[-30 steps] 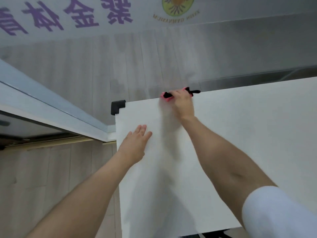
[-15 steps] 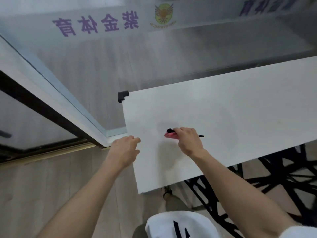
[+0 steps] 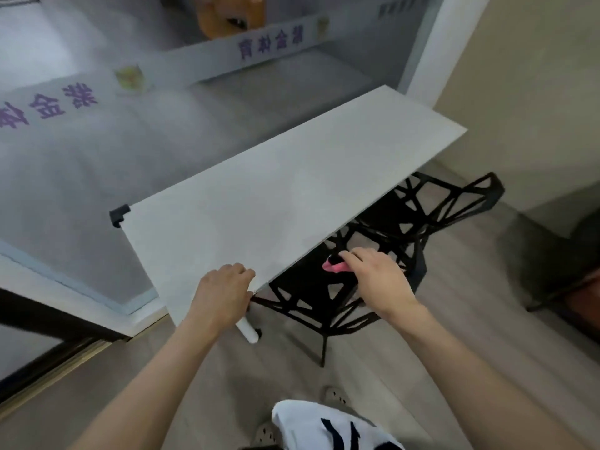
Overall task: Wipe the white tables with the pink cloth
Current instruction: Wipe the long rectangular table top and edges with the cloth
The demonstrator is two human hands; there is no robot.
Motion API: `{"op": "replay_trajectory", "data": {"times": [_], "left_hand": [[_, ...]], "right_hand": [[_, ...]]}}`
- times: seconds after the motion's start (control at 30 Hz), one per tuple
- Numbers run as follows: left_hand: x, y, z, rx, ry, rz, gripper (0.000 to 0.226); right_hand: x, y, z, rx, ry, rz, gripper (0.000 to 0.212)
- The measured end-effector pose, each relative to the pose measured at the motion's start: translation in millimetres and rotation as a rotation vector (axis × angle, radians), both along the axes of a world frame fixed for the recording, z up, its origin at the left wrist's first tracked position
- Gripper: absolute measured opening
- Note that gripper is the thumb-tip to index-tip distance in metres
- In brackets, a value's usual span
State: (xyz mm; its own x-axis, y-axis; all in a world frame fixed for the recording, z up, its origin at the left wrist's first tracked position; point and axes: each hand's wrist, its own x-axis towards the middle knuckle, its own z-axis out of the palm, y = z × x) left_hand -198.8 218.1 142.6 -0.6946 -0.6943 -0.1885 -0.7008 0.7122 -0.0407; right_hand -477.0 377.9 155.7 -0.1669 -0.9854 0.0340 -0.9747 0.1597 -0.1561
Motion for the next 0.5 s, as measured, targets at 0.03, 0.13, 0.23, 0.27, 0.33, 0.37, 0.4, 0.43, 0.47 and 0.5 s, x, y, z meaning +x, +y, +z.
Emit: {"op": "replay_trajectory", "data": {"times": [0.03, 0.13, 0.23, 0.27, 0.33, 0.37, 0.4, 0.43, 0.47, 0.5], "left_hand": [[-17, 6, 2, 0.0, 0.007, -0.021, 0.03], [-81, 24, 5, 0.002, 0.02, -0.11, 0.028], [-161, 42, 6, -0.004, 0.011, -0.182, 0.027], [-191, 50, 6, -0.01, 0.019, -0.197, 0.027], [-251, 67, 6, -0.02, 0.047, -0.208, 0.029], [-279, 76, 7, -0.017, 0.06, -0.207, 0.03], [-306, 86, 8, -0.008, 0.07, -0.207, 0.03], [-332, 97, 9, 0.004, 0.084, -0.206, 0.03], [-354, 107, 9, 0.015, 0.107, -0.198, 0.03], [-375, 117, 10, 0.027, 0.129, -0.182, 0.03]], "right_hand": [[-17, 12, 2, -0.005, -0.005, -0.032, 0.062], [-72, 47, 4, -0.023, 0.008, -0.148, 0.063], [-130, 83, 0, -0.005, -0.004, -0.253, 0.06], [-151, 95, -1, 0.002, 0.0, -0.266, 0.058], [-197, 118, -3, 0.011, -0.017, -0.268, 0.055], [-221, 128, -4, 0.025, -0.026, -0.268, 0.054], [-245, 138, -3, 0.048, -0.028, -0.274, 0.053], [-269, 148, -2, 0.071, -0.026, -0.281, 0.053], [-292, 156, -1, 0.091, -0.027, -0.284, 0.054], [-313, 163, 0, 0.101, -0.03, -0.281, 0.054]]}}
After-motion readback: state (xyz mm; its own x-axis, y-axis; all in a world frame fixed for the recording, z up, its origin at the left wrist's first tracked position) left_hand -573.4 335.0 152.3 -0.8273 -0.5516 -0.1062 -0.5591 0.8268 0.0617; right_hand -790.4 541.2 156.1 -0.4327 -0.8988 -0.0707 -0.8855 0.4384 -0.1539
